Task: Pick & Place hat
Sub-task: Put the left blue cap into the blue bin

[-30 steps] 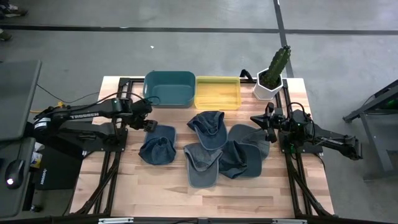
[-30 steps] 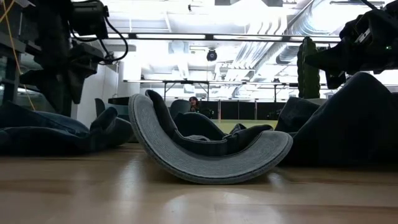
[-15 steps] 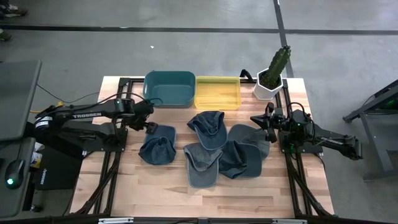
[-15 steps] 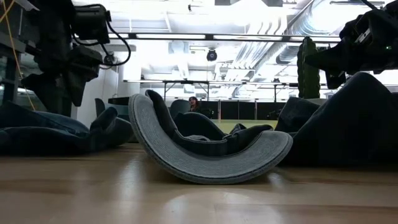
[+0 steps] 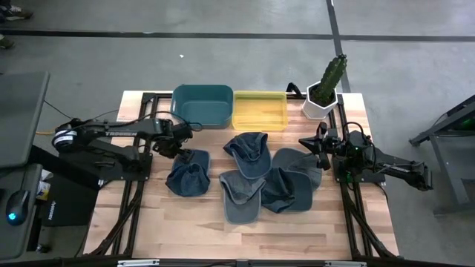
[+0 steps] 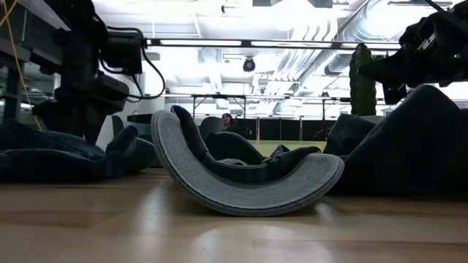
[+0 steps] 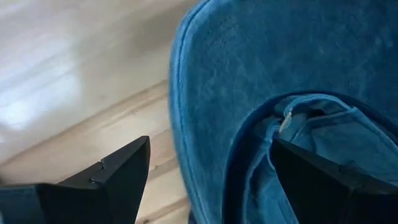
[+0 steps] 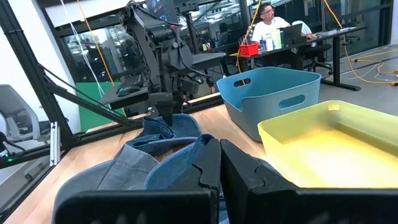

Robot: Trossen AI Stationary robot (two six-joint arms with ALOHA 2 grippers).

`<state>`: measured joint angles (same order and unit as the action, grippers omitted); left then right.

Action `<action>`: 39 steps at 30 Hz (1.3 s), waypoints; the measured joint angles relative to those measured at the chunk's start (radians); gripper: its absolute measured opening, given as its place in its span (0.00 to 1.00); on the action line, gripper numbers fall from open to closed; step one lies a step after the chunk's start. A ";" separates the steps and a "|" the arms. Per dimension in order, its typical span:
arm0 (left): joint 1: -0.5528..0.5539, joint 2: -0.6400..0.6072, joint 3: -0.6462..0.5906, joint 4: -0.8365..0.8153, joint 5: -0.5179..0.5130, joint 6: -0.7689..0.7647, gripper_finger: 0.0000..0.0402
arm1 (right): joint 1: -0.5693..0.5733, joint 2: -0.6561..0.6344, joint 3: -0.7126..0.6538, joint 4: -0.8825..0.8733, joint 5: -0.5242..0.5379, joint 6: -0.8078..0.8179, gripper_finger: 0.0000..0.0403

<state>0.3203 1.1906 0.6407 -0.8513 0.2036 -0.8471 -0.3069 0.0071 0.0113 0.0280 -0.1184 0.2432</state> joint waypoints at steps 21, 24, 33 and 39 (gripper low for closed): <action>0.000 0.020 0.000 -0.033 0.043 0.017 0.20 | 0.000 0.000 -0.002 0.018 0.000 0.001 0.00; 0.000 0.020 0.000 -0.060 0.072 0.047 0.04 | 0.000 0.000 -0.002 0.018 0.000 0.000 0.00; 0.000 -0.008 0.000 -0.074 0.098 0.076 0.00 | 0.000 0.000 -0.002 0.019 0.000 0.000 0.00; 0.000 -0.078 -0.001 -0.077 0.129 0.054 0.00 | 0.000 0.000 -0.001 0.020 0.000 0.000 0.00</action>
<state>0.3206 1.1125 0.6399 -0.9279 0.3325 -0.7926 -0.3069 0.0071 0.0101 0.0479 -0.1188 0.2434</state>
